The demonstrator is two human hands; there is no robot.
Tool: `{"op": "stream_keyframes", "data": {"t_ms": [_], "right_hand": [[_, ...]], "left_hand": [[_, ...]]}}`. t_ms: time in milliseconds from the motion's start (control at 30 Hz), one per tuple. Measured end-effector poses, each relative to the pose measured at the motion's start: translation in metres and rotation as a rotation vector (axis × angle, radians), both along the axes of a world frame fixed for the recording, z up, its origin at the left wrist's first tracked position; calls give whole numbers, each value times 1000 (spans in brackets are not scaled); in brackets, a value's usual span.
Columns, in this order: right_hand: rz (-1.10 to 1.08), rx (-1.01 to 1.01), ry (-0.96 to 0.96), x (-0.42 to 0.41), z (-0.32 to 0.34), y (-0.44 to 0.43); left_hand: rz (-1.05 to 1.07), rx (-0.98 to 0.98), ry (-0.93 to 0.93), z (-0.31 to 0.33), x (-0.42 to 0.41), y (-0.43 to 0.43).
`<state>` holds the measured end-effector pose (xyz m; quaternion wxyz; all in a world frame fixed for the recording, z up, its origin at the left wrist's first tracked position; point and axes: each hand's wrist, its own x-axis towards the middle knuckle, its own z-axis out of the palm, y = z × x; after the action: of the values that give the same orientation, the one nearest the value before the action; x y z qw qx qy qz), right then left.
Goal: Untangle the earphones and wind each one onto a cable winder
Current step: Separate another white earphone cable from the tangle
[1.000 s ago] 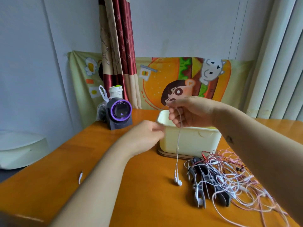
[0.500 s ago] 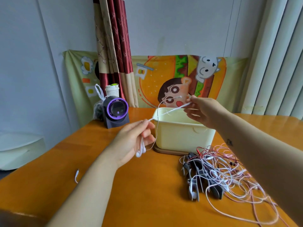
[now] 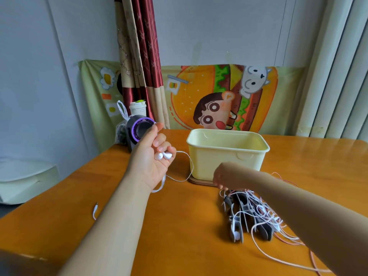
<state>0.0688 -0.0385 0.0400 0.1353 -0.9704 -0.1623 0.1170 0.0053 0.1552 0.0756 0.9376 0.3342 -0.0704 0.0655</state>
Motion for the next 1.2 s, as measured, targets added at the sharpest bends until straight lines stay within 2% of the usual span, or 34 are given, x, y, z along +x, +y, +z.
{"op": "stream_keyframes", "data": {"t_ms": [100,333,500,733,800,867,967,1033,1100,1200], "right_hand": [[15,-261,-120,2,-21,-4],[11,-399,-164,3,-33,-3],[-34,-453,-195,-2,-36,0],[-23,-356,-90,-4,-35,-10],[-11,-331,-102,-6,-36,-14],[-25,-224,-58,-6,-32,-19],[-169,165,129,-1,-14,-27],[-257,329,138,3,-1,-33],[-270,392,95,6,6,-39],[-196,343,15,9,7,-47]], "left_hand": [[-2,21,19,-2,2,-5],[-14,62,20,-1,4,-11],[-7,81,47,-1,4,-13],[22,187,106,-1,6,-15],[33,293,130,-1,7,-17],[43,460,143,1,8,-19],[120,769,141,6,13,-20],[183,942,126,11,18,-20],[200,1051,113,14,24,-19],[195,1267,140,16,33,-17]]}}
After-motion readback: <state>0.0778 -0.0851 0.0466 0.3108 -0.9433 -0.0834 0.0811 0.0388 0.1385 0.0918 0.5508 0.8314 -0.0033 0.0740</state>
